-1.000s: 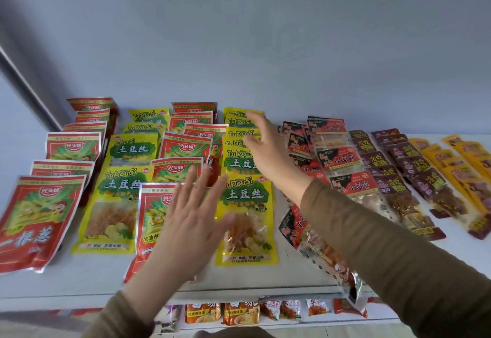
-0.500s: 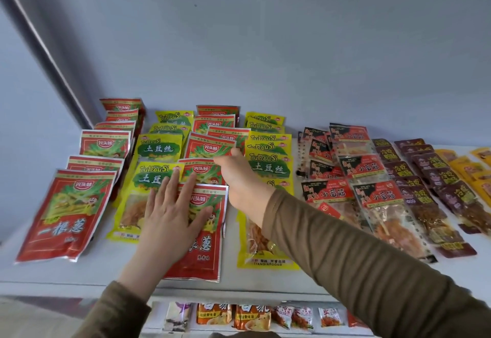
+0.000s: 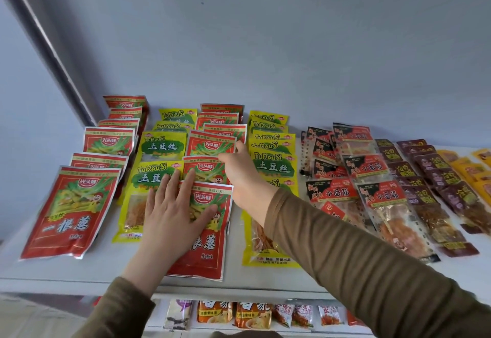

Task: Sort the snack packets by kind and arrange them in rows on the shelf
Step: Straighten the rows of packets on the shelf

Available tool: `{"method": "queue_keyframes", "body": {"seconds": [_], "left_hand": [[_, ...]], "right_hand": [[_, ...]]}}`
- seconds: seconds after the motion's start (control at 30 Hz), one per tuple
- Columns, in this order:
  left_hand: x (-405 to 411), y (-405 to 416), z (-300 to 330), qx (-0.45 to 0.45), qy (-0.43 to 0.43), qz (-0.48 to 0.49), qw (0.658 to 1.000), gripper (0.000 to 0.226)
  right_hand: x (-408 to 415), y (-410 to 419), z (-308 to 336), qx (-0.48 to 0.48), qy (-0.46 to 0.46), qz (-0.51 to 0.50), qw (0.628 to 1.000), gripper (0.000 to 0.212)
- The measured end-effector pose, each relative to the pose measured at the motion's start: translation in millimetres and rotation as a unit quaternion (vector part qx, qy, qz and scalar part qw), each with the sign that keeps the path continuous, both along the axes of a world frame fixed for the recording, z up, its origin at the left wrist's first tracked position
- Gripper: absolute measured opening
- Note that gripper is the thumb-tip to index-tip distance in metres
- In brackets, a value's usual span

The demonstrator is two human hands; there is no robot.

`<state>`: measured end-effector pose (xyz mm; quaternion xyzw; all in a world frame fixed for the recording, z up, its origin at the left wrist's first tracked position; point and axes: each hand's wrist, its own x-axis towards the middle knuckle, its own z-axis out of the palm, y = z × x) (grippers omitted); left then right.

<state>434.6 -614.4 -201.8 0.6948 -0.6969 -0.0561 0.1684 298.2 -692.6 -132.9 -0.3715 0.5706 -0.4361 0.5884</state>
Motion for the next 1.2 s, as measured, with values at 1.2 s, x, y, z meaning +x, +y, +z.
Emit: {"method": "queue_keyframes", "body": {"seconds": [1.2], "left_hand": [[-10, -7, 4, -0.076, 0.01, 0.044, 0.996, 0.083]], "right_hand": [[-44, -4, 17, -0.032, -0.053, 0.013, 0.998, 0.03]]}}
